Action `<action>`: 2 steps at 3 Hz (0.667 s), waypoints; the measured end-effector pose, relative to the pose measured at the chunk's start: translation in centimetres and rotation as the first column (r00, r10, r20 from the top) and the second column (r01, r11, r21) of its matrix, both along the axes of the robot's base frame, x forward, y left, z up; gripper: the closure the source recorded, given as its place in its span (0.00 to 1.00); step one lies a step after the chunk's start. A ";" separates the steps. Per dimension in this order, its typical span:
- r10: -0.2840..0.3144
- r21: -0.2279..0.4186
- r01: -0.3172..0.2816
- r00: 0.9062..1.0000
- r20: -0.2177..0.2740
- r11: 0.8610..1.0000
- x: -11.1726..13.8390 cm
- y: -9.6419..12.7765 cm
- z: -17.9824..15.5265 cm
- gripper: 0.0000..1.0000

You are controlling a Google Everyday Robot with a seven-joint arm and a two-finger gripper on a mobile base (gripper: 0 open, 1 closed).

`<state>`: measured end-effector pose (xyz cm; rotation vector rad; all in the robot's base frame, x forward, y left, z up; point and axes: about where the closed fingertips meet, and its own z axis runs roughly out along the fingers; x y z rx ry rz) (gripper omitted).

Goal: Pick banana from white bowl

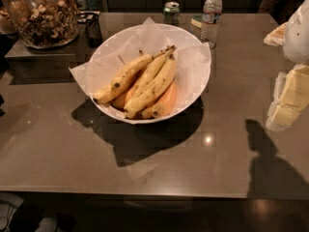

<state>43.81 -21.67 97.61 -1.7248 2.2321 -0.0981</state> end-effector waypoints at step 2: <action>0.025 0.011 -0.025 0.999 0.021 1.000 0.5 0.9 0.4 0.00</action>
Offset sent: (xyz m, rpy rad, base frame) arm 0.0112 0.0174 0.0022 0.0252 -0.0217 0.0553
